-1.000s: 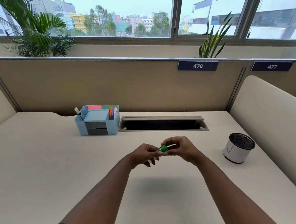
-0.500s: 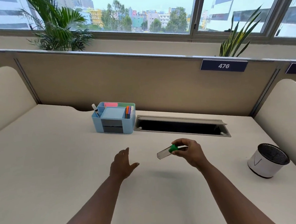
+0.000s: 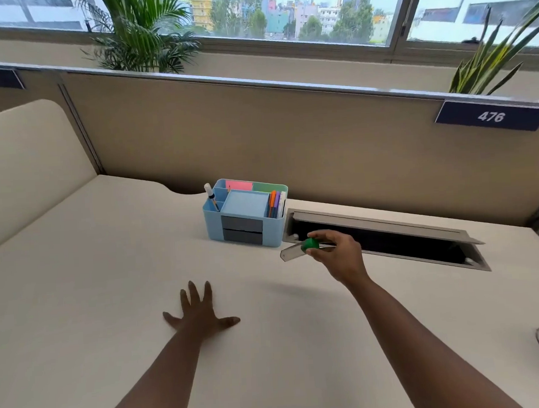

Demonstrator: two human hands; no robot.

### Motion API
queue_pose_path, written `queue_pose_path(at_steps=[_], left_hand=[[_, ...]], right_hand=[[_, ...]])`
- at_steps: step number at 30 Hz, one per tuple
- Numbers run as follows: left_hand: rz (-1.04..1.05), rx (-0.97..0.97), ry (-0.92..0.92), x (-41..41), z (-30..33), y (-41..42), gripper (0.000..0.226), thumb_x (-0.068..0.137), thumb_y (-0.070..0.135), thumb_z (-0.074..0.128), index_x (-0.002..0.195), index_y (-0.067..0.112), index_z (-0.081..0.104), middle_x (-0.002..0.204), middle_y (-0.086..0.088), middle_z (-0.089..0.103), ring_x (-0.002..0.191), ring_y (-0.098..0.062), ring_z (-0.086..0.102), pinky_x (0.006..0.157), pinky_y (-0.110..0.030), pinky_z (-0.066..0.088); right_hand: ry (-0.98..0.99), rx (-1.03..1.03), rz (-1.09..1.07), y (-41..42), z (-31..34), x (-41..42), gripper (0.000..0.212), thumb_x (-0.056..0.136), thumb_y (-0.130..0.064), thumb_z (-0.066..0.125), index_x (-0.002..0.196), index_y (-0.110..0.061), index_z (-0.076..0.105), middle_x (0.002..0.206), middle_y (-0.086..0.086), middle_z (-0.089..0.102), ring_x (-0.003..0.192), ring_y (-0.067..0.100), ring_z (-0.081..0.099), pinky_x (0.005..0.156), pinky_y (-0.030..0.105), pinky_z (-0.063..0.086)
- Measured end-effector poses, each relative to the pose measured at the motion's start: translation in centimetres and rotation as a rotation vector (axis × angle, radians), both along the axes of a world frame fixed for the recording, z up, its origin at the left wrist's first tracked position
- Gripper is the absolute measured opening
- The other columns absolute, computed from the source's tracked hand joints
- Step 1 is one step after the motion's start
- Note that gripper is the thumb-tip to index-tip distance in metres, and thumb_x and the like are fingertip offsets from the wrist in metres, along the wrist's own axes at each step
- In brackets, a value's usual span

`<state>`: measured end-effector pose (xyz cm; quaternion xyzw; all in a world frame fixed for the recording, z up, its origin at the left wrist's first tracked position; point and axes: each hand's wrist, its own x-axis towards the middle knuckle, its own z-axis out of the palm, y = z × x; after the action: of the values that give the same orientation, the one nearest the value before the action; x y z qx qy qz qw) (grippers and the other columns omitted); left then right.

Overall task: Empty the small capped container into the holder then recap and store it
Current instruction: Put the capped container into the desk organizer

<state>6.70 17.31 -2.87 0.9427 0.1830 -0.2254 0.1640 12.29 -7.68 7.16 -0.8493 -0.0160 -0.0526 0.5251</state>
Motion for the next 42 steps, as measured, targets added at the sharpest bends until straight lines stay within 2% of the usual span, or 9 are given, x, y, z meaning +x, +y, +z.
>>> queue_pose_path(at_steps=[7,9,11,14,17,19,26,32,42], left_hand=[[-0.057,0.004,-0.170,0.6,-2.9,2.6,0.126,0.049,0.091,0.045,0.143,0.036,-0.017,0.155,0.001,-0.028,0.143,-0.020,-0.026,0.108,-0.066,-0.015],[-0.050,0.023,-0.287,0.3,-3.7,2.5,0.126,0.043,0.097,0.031,0.144,0.036,-0.014,0.156,0.002,-0.025,0.144,-0.019,-0.023,0.110,-0.063,-0.017],[-0.036,0.045,-0.370,0.3,-4.4,2.4,0.125,0.040,0.099,0.015,0.144,0.035,-0.014,0.151,0.007,-0.028,0.145,-0.018,-0.021,0.110,-0.058,-0.021],[-0.049,0.063,-0.420,1.0,-4.6,2.2,0.119,0.046,0.097,0.009,0.143,0.032,-0.017,0.151,0.007,-0.028,0.144,-0.016,-0.024,0.111,-0.054,-0.023],[-0.080,0.068,-0.447,2.1,-4.5,2.5,0.110,0.059,0.092,0.014,0.145,0.029,-0.014,0.158,0.003,-0.020,0.144,-0.017,-0.022,0.113,-0.053,-0.022],[-0.094,0.070,-0.464,2.8,-4.4,2.6,0.108,0.063,0.089,0.017,0.146,0.027,-0.013,0.158,0.002,-0.018,0.145,-0.018,-0.021,0.113,-0.052,-0.021],[-0.097,0.078,-0.492,3.4,-5.2,2.8,0.109,0.062,0.090,0.012,0.146,0.026,-0.014,0.159,0.001,-0.017,0.145,-0.020,-0.020,0.112,-0.052,-0.022],[-0.100,0.077,-0.502,3.4,-5.2,2.8,0.108,0.064,0.089,0.014,0.146,0.024,-0.013,0.159,-0.001,-0.017,0.145,-0.022,-0.019,0.112,-0.053,-0.021],[-0.102,0.080,-0.472,3.5,-5.4,2.9,0.109,0.063,0.089,0.015,0.146,0.025,-0.013,0.158,0.000,-0.019,0.145,-0.022,-0.021,0.112,-0.055,-0.021]], right_hand=[[-0.073,-0.020,-0.017,6.2,-0.1,4.4,0.030,0.073,-0.003,0.073,0.102,-0.010,0.068,0.105,0.013,0.070,0.083,0.020,0.066,0.081,0.028,0.053],[-0.082,0.010,-0.029,7.7,0.0,5.5,0.029,0.073,-0.003,0.072,0.100,-0.012,0.068,0.106,0.012,0.069,0.071,0.012,0.064,0.079,0.028,0.053],[-0.092,0.045,-0.038,9.4,0.0,6.9,0.029,0.073,-0.002,0.072,0.100,-0.012,0.068,0.106,0.010,0.068,0.073,0.016,0.067,0.078,0.029,0.052],[-0.125,0.054,-0.050,11.6,0.1,8.6,0.027,0.073,-0.004,0.072,0.099,-0.011,0.068,0.098,0.006,0.067,0.081,0.024,0.067,0.083,0.033,0.052],[-0.140,0.045,-0.033,13.7,-0.2,10.2,0.026,0.075,-0.004,0.071,0.100,-0.010,0.067,0.105,0.012,0.070,0.078,0.019,0.064,0.080,0.034,0.052],[-0.166,0.029,-0.013,14.8,-0.4,11.0,0.028,0.076,-0.003,0.070,0.103,-0.008,0.066,0.109,0.014,0.068,0.087,0.024,0.066,0.081,0.030,0.053],[-0.267,-0.181,0.154,18.6,-1.4,13.0,0.029,0.077,0.000,0.066,0.105,-0.006,0.062,0.110,0.016,0.065,0.099,0.028,0.061,0.092,0.043,0.051],[-0.308,-0.490,0.316,19.7,-2.5,13.7,0.031,0.083,0.002,0.057,0.112,-0.009,0.063,0.116,0.018,0.062,0.101,0.035,0.058,0.087,0.043,0.049],[-0.253,-0.737,0.420,20.2,-2.9,14.2,0.038,0.088,0.003,0.045,0.124,-0.009,0.051,0.128,0.017,0.055,0.114,0.034,0.050,0.093,0.044,0.044]])
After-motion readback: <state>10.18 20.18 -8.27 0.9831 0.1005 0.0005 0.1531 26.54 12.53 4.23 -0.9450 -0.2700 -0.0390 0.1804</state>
